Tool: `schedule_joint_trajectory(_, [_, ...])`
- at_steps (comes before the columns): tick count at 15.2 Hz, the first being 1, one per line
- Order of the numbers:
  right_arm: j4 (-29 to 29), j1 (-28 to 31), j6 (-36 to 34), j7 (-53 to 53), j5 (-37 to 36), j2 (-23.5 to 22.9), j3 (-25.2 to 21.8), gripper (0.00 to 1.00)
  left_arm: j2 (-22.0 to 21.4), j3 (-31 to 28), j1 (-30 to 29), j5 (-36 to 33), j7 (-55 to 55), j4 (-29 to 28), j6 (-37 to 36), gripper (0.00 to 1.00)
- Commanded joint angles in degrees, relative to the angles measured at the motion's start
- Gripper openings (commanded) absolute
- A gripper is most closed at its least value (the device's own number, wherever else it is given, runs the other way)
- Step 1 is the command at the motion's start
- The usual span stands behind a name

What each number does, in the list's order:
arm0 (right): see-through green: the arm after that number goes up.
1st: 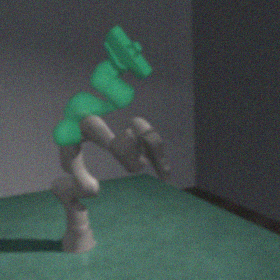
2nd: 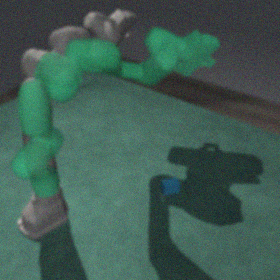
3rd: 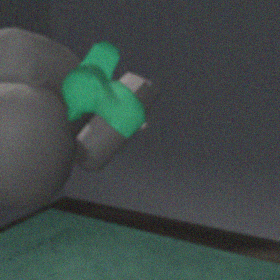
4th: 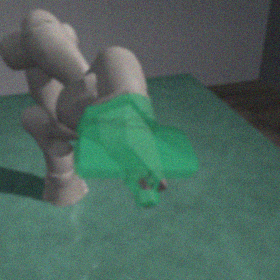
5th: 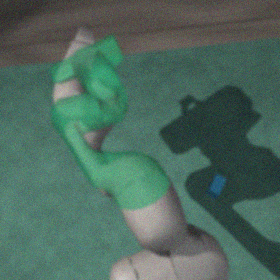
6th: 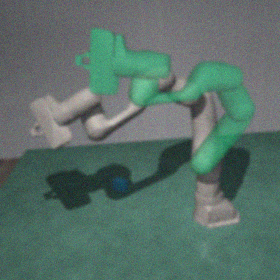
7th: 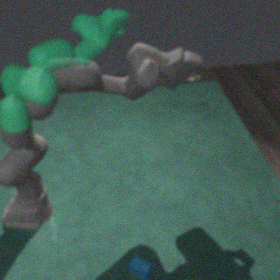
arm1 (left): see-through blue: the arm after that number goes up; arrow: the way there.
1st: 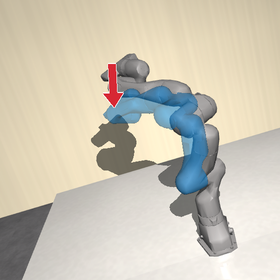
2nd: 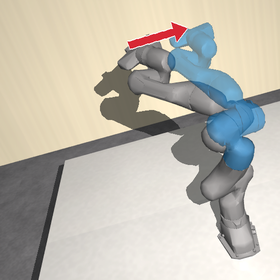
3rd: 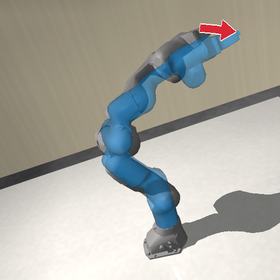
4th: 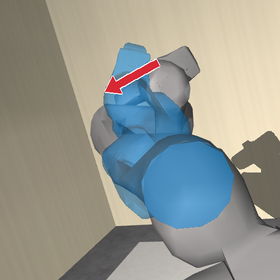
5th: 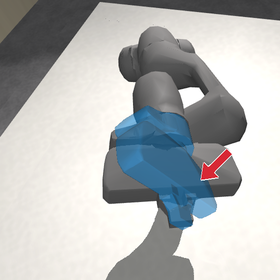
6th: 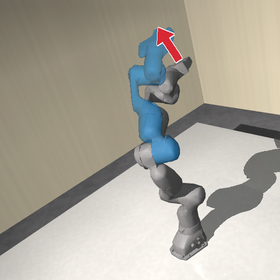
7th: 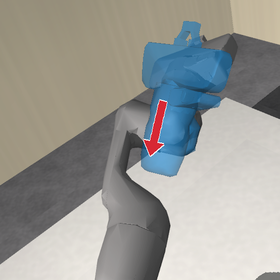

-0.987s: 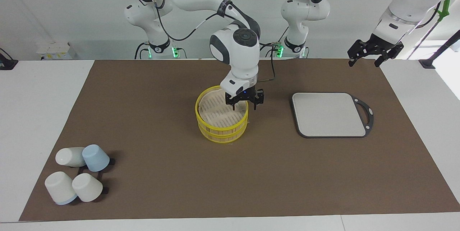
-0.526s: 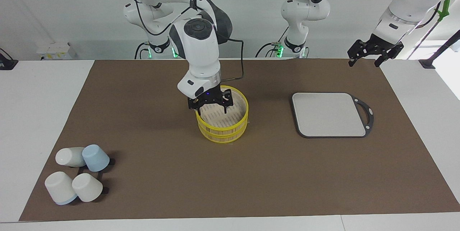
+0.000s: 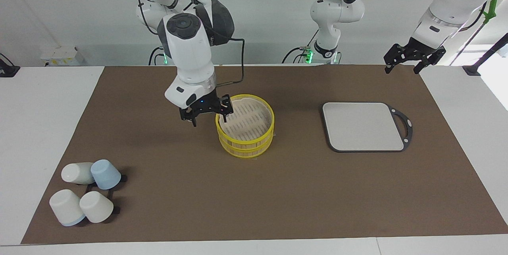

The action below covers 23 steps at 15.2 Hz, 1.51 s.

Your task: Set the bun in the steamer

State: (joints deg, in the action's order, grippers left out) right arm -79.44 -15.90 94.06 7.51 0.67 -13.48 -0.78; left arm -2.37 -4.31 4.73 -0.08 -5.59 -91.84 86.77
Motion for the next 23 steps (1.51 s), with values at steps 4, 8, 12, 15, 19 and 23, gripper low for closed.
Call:
schedule_joint_trajectory(4, [-10.44, 5.17, -1.52, -6.19, -0.15, 9.24, 0.6, 1.0, -0.97, 0.18, -0.43, 0.43, 0.23, -0.89, 0.77, 1.0])
schedule_joint_trajectory(8, [-16.18, 6.48, -0.46, -6.46, -0.15, 13.66, 0.6, 1.0, -0.97, 0.27, -0.43, 0.26, 0.05, -0.89, 0.77, 1.0])
schedule_joint_trajectory(12, [-13.73, 10.96, 0.16, -8.92, 0.03, 12.26, 0.6, 1.0, -0.97, 0.27, -0.34, 0.17, 0.05, -0.89, 0.69, 1.0])
schedule_joint_trajectory(15, [-13.2, 15.01, 0.42, -9.88, 0.03, 12.08, 0.6, 1.0, -0.89, 0.27, -0.34, 0.17, 0.05, -0.89, 0.69, 1.0])
schedule_joint_trajectory(19, [-13.55, 15.37, 0.24, -10.15, -0.06, 12.16, 0.6, 1.0, -0.97, 0.27, -0.34, 0.17, 0.05, -0.89, 0.69, 1.0])
schedule_joint_trajectory(23, [-13.99, 15.11, 0.33, -10.06, -0.06, 12.34, 0.6, 1.0, -0.97, 0.36, -0.34, 0.17, 0.14, -0.89, 0.69, 1.0])
